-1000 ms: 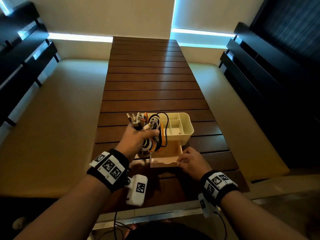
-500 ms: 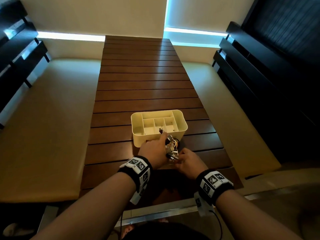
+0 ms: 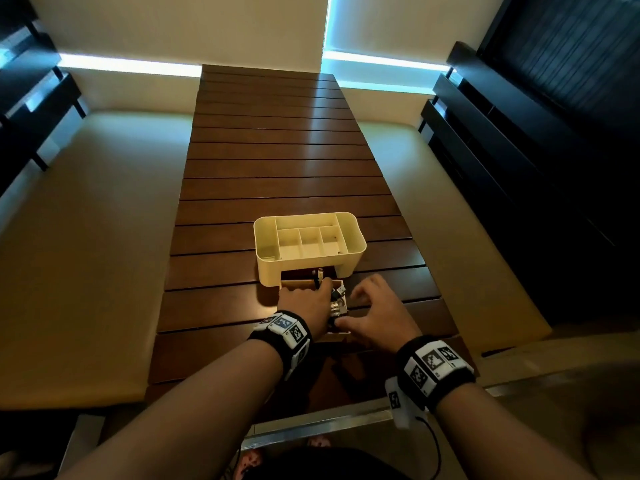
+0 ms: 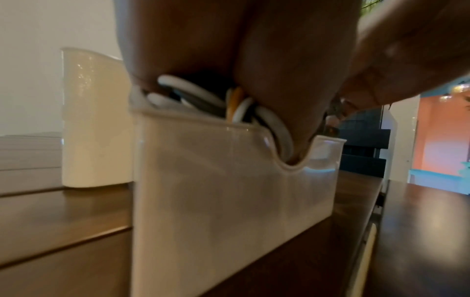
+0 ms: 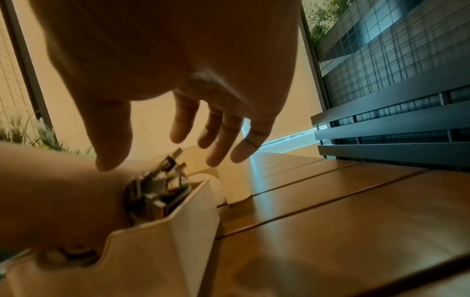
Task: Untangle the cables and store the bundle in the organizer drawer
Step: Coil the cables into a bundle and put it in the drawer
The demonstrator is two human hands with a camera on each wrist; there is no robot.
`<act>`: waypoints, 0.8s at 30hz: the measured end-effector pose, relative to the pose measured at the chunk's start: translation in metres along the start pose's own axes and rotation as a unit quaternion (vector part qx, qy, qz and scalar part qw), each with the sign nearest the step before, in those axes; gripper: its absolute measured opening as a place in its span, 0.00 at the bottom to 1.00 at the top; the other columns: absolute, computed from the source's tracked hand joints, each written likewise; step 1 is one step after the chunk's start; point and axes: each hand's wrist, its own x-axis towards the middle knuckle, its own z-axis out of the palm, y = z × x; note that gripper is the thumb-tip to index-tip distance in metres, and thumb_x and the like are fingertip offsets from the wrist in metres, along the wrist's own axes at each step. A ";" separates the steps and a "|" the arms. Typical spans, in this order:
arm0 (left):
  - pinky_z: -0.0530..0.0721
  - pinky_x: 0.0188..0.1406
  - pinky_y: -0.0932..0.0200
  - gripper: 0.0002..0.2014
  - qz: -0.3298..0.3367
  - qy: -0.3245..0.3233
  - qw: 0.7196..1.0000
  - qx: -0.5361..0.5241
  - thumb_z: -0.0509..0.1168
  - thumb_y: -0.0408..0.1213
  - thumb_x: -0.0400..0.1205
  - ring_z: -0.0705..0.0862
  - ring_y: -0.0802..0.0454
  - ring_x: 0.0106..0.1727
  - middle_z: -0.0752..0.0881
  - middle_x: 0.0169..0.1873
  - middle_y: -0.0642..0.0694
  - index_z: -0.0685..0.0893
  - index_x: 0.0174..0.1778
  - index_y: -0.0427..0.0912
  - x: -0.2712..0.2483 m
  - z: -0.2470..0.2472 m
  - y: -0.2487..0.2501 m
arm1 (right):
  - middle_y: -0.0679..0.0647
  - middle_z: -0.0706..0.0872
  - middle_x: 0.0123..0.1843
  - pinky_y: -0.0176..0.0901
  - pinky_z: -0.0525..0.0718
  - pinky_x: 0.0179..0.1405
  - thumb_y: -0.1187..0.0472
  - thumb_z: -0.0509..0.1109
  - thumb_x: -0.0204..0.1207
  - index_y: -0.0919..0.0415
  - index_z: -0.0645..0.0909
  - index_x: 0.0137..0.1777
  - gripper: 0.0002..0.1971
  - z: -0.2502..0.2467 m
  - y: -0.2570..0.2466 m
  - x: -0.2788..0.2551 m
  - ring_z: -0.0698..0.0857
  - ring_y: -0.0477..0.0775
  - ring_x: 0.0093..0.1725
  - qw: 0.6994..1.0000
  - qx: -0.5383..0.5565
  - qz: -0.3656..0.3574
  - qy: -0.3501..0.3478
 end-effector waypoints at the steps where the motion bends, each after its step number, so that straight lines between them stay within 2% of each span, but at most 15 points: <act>1: 0.76 0.60 0.42 0.37 0.003 0.004 1.000 0.002 0.67 0.54 0.80 0.88 0.39 0.56 0.90 0.55 0.43 0.56 0.80 0.45 0.001 0.002 0.000 | 0.40 0.73 0.59 0.38 0.81 0.58 0.49 0.84 0.65 0.48 0.78 0.55 0.22 0.000 -0.003 0.003 0.78 0.42 0.58 1.000 0.003 -0.020 0.002; 4: 0.77 0.61 0.43 0.38 0.011 0.014 1.000 0.000 0.66 0.54 0.81 0.88 0.40 0.57 0.89 0.56 0.42 0.55 0.81 0.44 0.003 0.007 -0.003 | 0.42 0.74 0.71 0.44 0.78 0.70 0.53 0.82 0.69 0.54 0.80 0.72 0.31 0.011 -0.008 0.015 0.76 0.44 0.68 0.997 -0.023 -0.067 -0.039; 6: 0.78 0.62 0.43 0.39 0.018 0.013 1.000 -0.011 0.65 0.56 0.80 0.88 0.41 0.58 0.88 0.58 0.43 0.55 0.81 0.44 0.005 0.010 -0.007 | 0.44 0.74 0.76 0.48 0.76 0.74 0.55 0.80 0.71 0.56 0.77 0.77 0.34 0.018 -0.009 0.020 0.76 0.48 0.73 0.996 -0.037 -0.068 -0.049; 9: 0.78 0.63 0.42 0.40 0.038 -0.010 0.998 -0.046 0.66 0.58 0.78 0.86 0.40 0.61 0.87 0.61 0.41 0.57 0.79 0.42 0.008 0.012 -0.014 | 0.46 0.74 0.79 0.45 0.73 0.75 0.53 0.77 0.75 0.55 0.74 0.79 0.32 0.022 -0.006 0.024 0.74 0.50 0.76 0.996 -0.050 -0.061 -0.052; 12: 0.74 0.67 0.40 0.43 0.044 -0.029 0.996 -0.068 0.69 0.61 0.74 0.81 0.38 0.68 0.82 0.67 0.39 0.60 0.78 0.42 0.010 0.011 -0.022 | 0.47 0.73 0.81 0.50 0.72 0.75 0.50 0.74 0.78 0.54 0.72 0.80 0.31 0.026 -0.006 0.026 0.72 0.52 0.77 0.992 -0.086 -0.076 -0.057; 15: 0.71 0.72 0.41 0.45 0.046 -0.060 0.991 -0.112 0.75 0.56 0.71 0.76 0.39 0.73 0.77 0.72 0.41 0.61 0.79 0.45 0.009 0.006 -0.032 | 0.48 0.75 0.80 0.55 0.73 0.73 0.49 0.72 0.79 0.54 0.73 0.80 0.30 0.031 -0.005 0.027 0.73 0.54 0.76 0.990 -0.100 -0.088 -0.050; 18: 0.67 0.78 0.42 0.50 0.049 -0.084 0.981 -0.170 0.79 0.53 0.70 0.70 0.42 0.76 0.72 0.75 0.44 0.56 0.84 0.51 0.000 -0.007 -0.041 | 0.49 0.78 0.78 0.58 0.77 0.68 0.52 0.71 0.80 0.55 0.75 0.79 0.27 0.033 -0.004 0.028 0.76 0.57 0.72 0.985 -0.127 -0.106 -0.044; 21: 0.57 0.81 0.42 0.50 0.049 -0.002 0.994 -0.101 0.75 0.59 0.72 0.62 0.44 0.80 0.65 0.79 0.46 0.54 0.85 0.54 -0.020 -0.013 -0.043 | 0.50 0.76 0.79 0.60 0.78 0.66 0.52 0.70 0.80 0.54 0.74 0.80 0.28 0.037 -0.003 0.030 0.75 0.58 0.71 0.980 -0.154 -0.118 -0.044; 24: 0.45 0.84 0.42 0.51 0.074 0.062 0.994 -0.050 0.68 0.67 0.75 0.47 0.45 0.86 0.46 0.86 0.47 0.47 0.87 0.54 -0.034 -0.010 -0.042 | 0.53 0.76 0.78 0.61 0.79 0.65 0.52 0.71 0.80 0.56 0.76 0.78 0.26 0.040 -0.003 0.031 0.74 0.60 0.71 0.980 -0.149 -0.122 -0.045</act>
